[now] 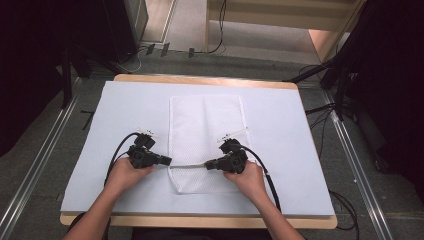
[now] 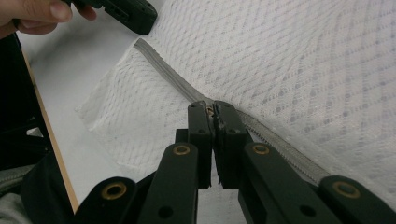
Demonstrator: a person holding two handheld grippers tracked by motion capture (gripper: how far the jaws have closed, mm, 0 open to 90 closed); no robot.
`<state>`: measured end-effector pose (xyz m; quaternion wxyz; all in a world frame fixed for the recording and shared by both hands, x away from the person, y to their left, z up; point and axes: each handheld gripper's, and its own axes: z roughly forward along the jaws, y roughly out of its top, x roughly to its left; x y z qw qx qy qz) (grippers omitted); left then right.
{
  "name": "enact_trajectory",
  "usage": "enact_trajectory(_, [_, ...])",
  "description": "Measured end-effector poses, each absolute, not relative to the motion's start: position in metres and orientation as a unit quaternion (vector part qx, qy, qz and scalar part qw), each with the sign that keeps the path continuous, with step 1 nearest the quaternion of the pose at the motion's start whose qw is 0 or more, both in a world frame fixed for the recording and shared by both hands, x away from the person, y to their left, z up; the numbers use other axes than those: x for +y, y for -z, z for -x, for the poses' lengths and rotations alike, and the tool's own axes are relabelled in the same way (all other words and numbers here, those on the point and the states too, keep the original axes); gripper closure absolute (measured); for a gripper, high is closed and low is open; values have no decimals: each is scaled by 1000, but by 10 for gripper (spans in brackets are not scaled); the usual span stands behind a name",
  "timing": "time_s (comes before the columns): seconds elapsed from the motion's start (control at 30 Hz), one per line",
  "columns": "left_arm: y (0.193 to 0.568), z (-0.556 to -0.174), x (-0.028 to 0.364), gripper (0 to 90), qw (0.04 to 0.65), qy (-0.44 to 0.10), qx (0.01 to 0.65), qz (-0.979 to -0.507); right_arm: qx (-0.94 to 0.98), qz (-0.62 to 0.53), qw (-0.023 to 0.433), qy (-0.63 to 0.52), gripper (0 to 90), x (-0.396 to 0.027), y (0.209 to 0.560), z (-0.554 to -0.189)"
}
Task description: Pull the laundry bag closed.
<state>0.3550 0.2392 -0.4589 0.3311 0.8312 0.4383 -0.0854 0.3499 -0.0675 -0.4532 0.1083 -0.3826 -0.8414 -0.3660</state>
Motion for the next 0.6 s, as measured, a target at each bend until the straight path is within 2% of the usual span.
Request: enact_trajectory(0.6, [459,-355,240,900,331,86,438,-831,-837,394,107,365,886,-83,451,-351])
